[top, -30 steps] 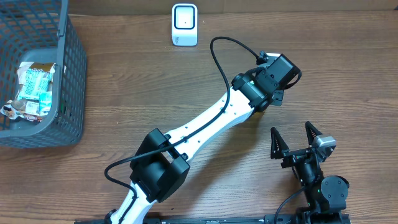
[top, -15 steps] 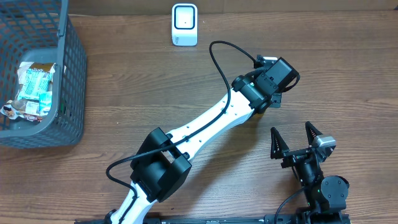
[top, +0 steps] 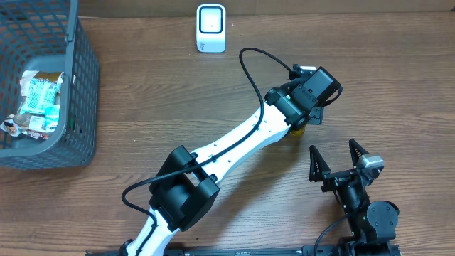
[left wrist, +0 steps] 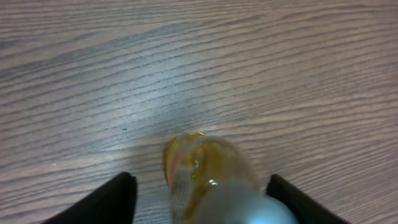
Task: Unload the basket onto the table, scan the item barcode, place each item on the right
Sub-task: 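Hold the yellow bottle in front of the white scanner, then set the yellow bottle upright on the table right of center, then move the left gripper back into the basket and grasp the green-capped bottle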
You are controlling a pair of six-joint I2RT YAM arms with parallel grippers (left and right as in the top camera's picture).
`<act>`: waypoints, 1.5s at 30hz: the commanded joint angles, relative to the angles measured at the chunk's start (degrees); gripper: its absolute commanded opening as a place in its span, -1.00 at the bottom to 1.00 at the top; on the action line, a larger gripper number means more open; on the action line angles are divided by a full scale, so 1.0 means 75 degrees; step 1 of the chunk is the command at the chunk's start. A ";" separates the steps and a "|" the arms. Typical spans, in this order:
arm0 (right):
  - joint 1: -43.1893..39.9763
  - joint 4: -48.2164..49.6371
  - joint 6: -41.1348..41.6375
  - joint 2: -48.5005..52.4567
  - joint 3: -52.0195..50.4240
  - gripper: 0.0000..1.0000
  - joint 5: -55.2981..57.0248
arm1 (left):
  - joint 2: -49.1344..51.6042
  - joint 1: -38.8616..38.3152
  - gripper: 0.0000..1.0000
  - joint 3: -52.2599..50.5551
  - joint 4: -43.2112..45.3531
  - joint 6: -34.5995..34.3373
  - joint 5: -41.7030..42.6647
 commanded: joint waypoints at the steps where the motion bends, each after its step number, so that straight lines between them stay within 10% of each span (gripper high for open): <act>1: 0.0035 0.0035 -0.0003 -0.0085 -0.0082 1.00 0.0064 | 0.0070 -0.0058 0.65 -0.0032 0.0032 -0.0082 0.0108; 6: 0.0035 0.0035 -0.0003 -0.0085 -0.0082 1.00 0.0064 | 0.0009 -0.0055 1.00 0.0038 0.0117 0.0192 0.0157; 27: 0.0035 0.0035 -0.0003 -0.0085 -0.0082 1.00 0.0064 | -0.4045 0.1687 0.99 0.1250 -0.2460 0.2579 -0.1454; 45: 0.0035 0.0035 -0.0003 -0.0085 -0.0082 1.00 0.0064 | -0.5552 0.7749 0.99 0.1192 -0.5729 0.2801 -0.1125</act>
